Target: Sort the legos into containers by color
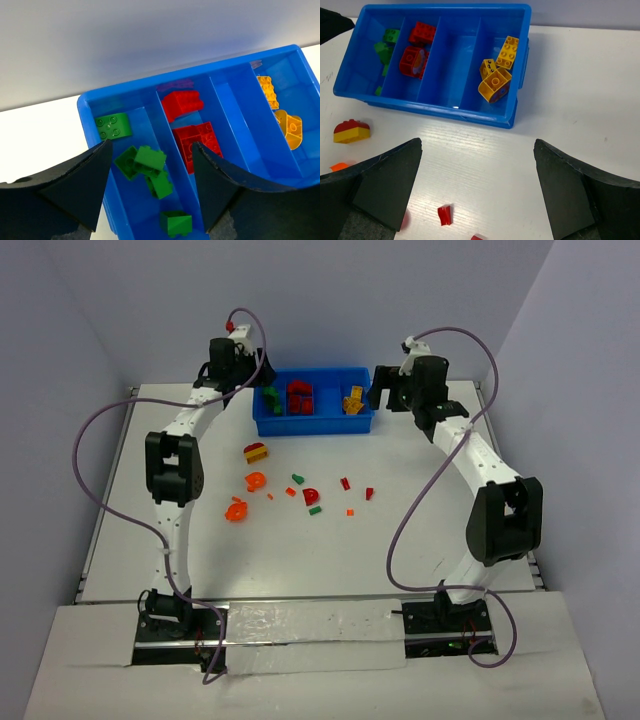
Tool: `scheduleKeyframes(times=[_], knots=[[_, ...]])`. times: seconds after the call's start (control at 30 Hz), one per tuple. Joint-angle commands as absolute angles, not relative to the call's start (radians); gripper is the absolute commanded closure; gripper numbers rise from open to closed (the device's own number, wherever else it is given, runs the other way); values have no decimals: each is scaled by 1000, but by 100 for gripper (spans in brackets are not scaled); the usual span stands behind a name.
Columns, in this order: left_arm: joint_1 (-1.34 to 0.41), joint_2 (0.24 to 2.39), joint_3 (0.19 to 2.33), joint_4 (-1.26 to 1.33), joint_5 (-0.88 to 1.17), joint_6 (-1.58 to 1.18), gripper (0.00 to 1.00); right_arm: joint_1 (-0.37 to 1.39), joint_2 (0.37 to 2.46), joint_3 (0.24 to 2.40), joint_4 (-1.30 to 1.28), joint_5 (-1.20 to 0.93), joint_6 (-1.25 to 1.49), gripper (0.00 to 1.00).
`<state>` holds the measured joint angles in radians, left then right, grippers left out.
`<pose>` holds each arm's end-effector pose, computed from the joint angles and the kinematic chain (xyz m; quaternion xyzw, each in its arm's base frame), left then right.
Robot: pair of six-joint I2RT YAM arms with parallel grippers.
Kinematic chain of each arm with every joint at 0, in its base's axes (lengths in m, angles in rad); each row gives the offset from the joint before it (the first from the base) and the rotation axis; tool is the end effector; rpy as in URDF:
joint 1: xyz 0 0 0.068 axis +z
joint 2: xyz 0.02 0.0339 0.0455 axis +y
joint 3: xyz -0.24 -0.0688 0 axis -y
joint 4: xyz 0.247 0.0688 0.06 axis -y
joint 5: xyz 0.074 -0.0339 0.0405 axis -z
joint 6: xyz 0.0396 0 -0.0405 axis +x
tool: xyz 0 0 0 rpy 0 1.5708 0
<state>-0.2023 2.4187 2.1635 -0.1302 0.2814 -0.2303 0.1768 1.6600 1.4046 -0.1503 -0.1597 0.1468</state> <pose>0.5444 -0.1229 0.2259 0.0668 0.8223 -0.2323 0.5152 0.3921 0.0765 0.3036 -0.0564 0.8317 0.1541 0.5305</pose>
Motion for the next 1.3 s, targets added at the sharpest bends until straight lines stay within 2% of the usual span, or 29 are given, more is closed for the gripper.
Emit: scheduleKeyframes(times=[0.0, 0.17, 0.33, 0.5, 0.57, 0.67, 0.87, 1.03, 1.27], knots=[[-207, 2426, 2227, -118, 310, -223, 25, 181, 1653, 1383, -135, -176, 170, 0], [-204, 2372, 2215, -135, 334, -212, 25, 183, 1644, 1376, -135, -181, 166, 0], [-163, 2163, 2015, -153, 448, -198, 28, 183, 1628, 1356, -141, -196, 161, 0], [-96, 1887, 1706, -219, 551, -159, 38, 187, 1592, 1316, -136, -201, 158, 0], [-85, 1768, 1474, -200, 536, -97, 39, 189, 1580, 1297, -130, -202, 155, 0], [-83, 1651, 1332, -184, 550, 25, 40, 190, 1571, 1284, -133, -209, 155, 0], [-83, 1655, 1299, -280, 555, 124, 40, 201, 1557, 1265, -146, -218, 167, 0], [-96, 1695, 1251, -231, 558, 140, 29, 209, 1525, 1233, -160, -221, 171, 0], [-118, 1790, 1256, -189, 548, 240, 20, 213, 1517, 1221, -176, -226, 170, 0]])
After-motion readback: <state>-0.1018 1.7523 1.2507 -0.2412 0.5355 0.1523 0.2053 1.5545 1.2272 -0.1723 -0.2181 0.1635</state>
